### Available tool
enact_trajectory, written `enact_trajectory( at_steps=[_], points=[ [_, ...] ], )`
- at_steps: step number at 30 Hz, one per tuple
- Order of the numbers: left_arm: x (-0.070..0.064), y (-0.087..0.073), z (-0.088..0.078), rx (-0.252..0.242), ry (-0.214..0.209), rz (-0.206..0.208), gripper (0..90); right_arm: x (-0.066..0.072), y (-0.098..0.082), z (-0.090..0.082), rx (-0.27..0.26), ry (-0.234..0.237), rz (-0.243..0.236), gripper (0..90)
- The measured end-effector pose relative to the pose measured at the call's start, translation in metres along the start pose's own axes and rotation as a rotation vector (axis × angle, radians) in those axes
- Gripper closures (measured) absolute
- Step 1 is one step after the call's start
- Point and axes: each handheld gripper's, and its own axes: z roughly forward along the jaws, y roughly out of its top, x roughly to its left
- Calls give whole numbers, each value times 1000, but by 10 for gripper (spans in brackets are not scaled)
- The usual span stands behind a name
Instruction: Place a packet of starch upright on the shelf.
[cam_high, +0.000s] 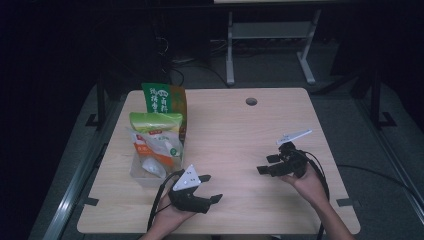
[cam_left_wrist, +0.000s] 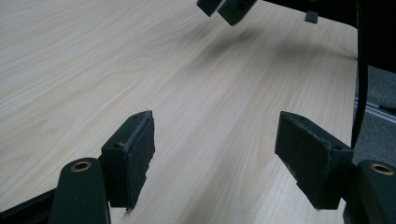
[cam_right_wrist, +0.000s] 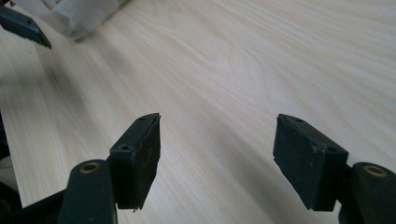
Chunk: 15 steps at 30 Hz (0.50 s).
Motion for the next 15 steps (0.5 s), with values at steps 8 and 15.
enact_trajectory(
  at_steps=[8, 15],
  points=[
    [-1, -1, 1, 2, -1, -4, 279, -2, -23, -6, -19, -1, 26, 306],
    [-2, -1, 1, 8, -2, -1, 279, -3, -41, -11, -37, -4, 48, 302]
  ],
)
